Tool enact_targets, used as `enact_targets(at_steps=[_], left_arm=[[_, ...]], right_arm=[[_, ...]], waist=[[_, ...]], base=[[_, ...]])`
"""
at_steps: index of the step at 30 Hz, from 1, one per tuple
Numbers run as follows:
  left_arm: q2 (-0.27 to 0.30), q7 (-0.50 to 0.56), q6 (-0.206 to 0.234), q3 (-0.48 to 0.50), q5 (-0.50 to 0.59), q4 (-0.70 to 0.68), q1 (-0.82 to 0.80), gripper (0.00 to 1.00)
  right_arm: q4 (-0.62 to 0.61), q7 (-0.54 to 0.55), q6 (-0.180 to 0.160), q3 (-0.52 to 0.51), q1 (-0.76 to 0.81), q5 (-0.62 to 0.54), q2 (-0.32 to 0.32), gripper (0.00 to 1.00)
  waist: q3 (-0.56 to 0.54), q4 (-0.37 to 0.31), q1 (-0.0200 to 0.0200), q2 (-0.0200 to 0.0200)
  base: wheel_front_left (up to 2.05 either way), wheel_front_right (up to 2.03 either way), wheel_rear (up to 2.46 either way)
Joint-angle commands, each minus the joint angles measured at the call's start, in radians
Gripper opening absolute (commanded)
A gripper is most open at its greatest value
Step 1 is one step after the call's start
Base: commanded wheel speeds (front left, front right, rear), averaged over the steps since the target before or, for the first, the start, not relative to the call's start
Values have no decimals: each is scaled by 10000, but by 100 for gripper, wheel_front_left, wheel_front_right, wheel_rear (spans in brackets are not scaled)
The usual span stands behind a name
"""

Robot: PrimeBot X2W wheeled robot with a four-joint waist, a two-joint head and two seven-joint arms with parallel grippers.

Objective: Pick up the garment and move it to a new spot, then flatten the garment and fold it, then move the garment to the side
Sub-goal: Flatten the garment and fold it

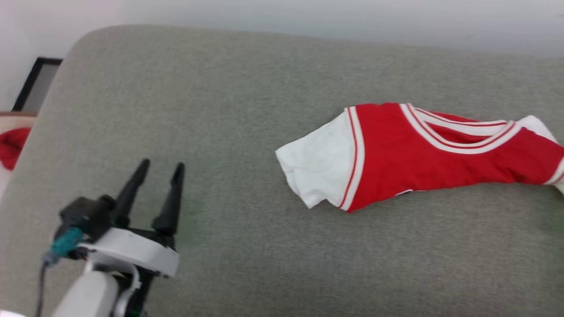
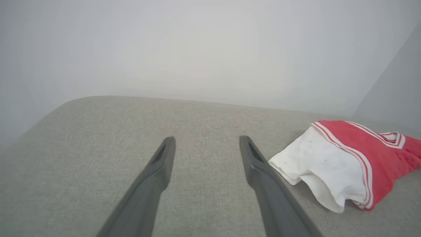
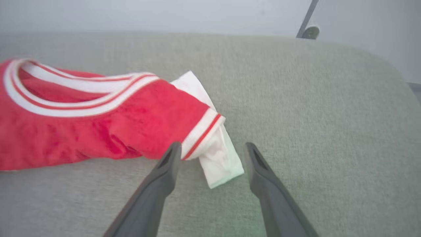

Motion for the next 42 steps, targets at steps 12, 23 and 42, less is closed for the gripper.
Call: enact_targets(at_steps=[12,23,42], left_arm=[[1481,2564,-772,-607,-244,-1080,-1336,100],[1876,7214,-1093,-3773,-3375,207,-5066,100],[2065,8819,-1099,-7224,-6023,3976,-8450,100]], right_arm=[[-3806,-236,-5,1376,2078,959,1249,100],[-4045,-638,-5,2279,1701,773,1664,100],[-4034,-1231,-5,2940,807,854,1574,100]], waist=[[-373,-1168,0,-1],[-85,-1862,0,-1],[1630,-3409,0,-1]], base=[[0,0,0],[0,0,0],[0,0,0]])
